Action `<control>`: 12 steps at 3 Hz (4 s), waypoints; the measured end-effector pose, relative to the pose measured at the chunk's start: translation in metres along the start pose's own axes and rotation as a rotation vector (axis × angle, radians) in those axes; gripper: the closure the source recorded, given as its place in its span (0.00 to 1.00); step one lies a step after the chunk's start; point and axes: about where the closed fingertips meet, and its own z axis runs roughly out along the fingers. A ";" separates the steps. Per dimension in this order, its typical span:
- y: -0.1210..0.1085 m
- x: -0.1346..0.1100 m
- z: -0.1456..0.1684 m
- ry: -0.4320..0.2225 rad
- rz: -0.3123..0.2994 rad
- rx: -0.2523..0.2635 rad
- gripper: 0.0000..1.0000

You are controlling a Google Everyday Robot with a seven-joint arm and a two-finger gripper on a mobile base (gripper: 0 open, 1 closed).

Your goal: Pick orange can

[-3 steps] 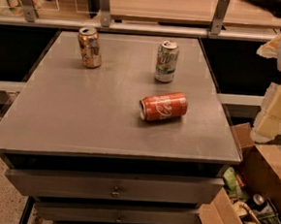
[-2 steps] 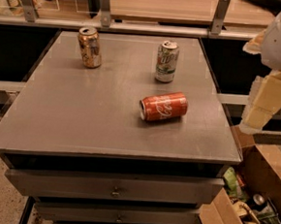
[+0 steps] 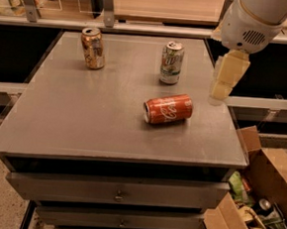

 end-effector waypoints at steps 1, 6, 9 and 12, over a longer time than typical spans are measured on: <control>-0.034 -0.031 0.019 -0.055 -0.020 0.018 0.00; -0.096 -0.153 0.083 -0.266 0.046 0.055 0.00; -0.141 -0.208 0.104 -0.366 -0.008 0.109 0.00; -0.169 -0.268 0.145 -0.510 -0.013 0.114 0.00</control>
Offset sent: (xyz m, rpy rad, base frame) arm 0.1172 0.1010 -0.0092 0.1615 -0.0732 0.0483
